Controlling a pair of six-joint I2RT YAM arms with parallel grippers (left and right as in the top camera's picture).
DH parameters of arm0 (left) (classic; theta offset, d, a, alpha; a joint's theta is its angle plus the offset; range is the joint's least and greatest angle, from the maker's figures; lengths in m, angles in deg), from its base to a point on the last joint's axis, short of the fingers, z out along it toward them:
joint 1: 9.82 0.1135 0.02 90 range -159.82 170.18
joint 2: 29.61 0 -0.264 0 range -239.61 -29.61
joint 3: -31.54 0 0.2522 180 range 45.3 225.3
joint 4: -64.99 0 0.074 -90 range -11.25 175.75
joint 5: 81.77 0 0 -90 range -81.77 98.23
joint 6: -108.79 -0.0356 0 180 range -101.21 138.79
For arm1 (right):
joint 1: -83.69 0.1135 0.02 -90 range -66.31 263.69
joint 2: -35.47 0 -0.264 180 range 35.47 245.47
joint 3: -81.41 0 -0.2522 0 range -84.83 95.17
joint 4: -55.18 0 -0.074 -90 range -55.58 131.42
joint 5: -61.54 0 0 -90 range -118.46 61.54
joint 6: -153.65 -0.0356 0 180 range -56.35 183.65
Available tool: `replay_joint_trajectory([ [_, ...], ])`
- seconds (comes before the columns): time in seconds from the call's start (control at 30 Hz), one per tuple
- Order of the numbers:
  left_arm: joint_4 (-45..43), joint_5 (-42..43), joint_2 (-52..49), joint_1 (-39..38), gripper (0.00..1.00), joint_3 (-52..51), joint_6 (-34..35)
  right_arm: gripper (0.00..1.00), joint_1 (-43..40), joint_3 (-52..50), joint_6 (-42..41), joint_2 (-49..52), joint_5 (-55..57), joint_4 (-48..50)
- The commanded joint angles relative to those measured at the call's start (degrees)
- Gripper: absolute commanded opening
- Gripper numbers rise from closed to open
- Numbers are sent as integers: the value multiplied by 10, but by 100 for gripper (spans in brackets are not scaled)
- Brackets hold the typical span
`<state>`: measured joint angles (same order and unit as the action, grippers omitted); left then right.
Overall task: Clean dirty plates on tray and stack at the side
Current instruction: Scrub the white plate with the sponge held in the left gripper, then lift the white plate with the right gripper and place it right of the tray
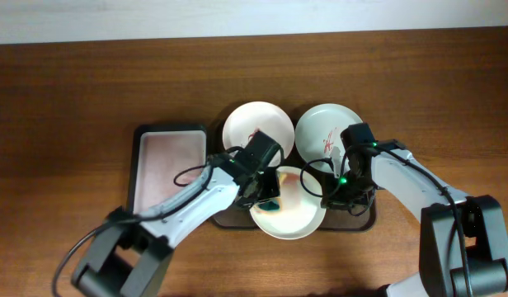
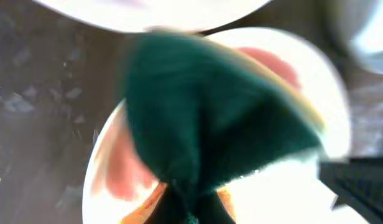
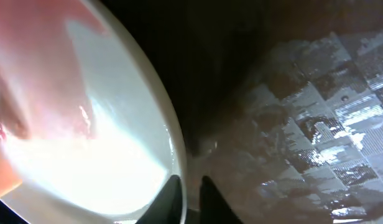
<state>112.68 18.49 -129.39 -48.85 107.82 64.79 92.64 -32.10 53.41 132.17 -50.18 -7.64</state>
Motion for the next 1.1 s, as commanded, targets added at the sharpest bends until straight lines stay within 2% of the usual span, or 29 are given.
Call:
replay_joint_trajectory([
  [0.0, 6, -9, 83, 9, 0, 7, -60, 18, 1, 9, 3, 2, 14, -1],
  [0.07, 30, -39, 112, 21, 0, 7, -63, 29, 1, 9, 3, 2, 14, -2],
  [0.17, 84, -78, 148, 66, 0, 7, -89, 30, 1, 9, 3, 2, 14, -2],
  [0.3, 137, -89, 157, 139, 0, 6, -150, 18, 1, -2, 3, 2, 14, 2],
  [0.37, 154, -113, 157, 166, 0, 5, -157, 17, 1, -9, 3, 2, 7, 5],
  [0.53, 187, -131, 157, 244, 0, 5, -157, 4, 1, -19, 3, 2, 3, 14],
  [0.7, 193, -131, 155, 299, 0, 1, -172, 4, 1, -10, 3, -11, 3, 13],
  [0.8, 193, -131, 154, 321, 0, 1, -175, 4, 1, 4, -1, -74, 31, 13],
  [0.9, 190, -130, 154, 332, 0, 1, -177, 4, 1, 9, -9, -150, 111, 13],
  [1.0, 168, -111, 150, 332, 0, 1, -240, 4, 1, 9, -8, -227, 209, 18],
  [1.07, 165, -109, 137, 332, 0, 1, -264, 4, 1, 9, -8, -256, 228, 29],
])
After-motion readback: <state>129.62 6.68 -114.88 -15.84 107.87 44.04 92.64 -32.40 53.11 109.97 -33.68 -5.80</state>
